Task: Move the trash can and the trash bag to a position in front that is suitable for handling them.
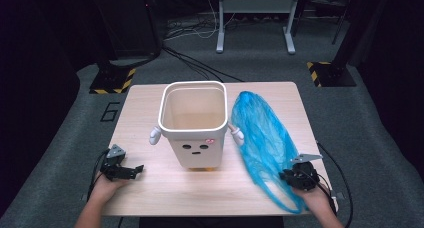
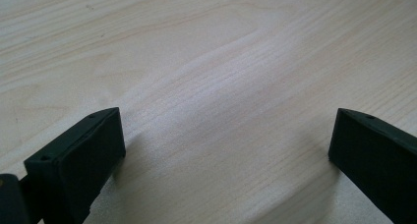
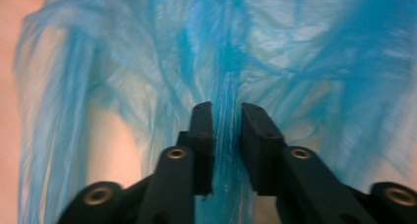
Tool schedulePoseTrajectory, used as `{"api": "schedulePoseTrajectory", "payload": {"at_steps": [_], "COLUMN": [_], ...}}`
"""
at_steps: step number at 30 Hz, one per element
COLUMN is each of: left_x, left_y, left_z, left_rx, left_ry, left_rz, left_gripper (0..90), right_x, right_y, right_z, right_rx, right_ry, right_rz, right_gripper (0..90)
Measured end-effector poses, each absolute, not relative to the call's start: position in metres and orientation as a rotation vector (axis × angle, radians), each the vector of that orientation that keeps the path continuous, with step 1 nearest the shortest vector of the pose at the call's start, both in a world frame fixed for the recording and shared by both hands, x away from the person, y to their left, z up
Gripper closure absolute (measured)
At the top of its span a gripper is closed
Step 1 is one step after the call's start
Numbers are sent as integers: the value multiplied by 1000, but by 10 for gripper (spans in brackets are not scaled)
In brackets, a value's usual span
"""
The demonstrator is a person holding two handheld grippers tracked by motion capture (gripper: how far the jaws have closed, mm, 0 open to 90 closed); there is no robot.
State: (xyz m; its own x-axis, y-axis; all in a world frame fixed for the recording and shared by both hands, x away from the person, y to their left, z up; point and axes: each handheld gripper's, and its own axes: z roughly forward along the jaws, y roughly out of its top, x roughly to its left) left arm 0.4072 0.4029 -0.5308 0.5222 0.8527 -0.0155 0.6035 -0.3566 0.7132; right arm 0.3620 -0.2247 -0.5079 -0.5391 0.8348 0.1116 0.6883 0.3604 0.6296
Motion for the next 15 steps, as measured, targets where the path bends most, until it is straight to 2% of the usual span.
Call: {"api": "schedulePoseTrajectory", "payload": {"at_steps": [1, 2, 5, 7, 8, 9, 10, 11, 13, 15], "left_x": [407, 407, 407, 407, 407, 407, 407, 407, 407, 407], "left_y": [403, 403, 403, 403, 403, 403, 403, 403, 403, 403], "left_z": [-531, -531, -531, -531, -531, -531, -531, -531, -531, -531], "left_rx": [2090, 2090, 2090, 2089, 2090, 2090, 2090, 2089, 2090, 2090], "left_ry": [1178, 1178, 1180, 1179, 1179, 1179, 1179, 1180, 1180, 1180], "left_rz": [477, 477, 477, 477, 478, 478, 478, 477, 477, 477], "left_gripper": [5, 5, 4, 5, 4, 5, 5, 5, 5, 5], "right_x": [356, 356, 347, 345, 343, 343, 343, 345, 360, 373], "right_y": [-215, -215, -195, -191, -187, -182, -182, -181, -177, -174], "right_z": [-507, -507, -503, -500, -494, -485, -485, -482, -479, -481], "right_rx": [1317, 1317, 1204, 1176, 1128, 1075, 1075, 1058, 1023, 1041], "right_ry": [2450, 2450, 2544, 2550, 2540, 2506, 2506, 2490, 2431, 2427], "right_rz": [946, 946, 997, 1015, 1035, 1070, 1070, 1076, 1071, 1065], "right_gripper": [651, 651, 571, 562, 543, 483, 483, 460, 355, 303]}}
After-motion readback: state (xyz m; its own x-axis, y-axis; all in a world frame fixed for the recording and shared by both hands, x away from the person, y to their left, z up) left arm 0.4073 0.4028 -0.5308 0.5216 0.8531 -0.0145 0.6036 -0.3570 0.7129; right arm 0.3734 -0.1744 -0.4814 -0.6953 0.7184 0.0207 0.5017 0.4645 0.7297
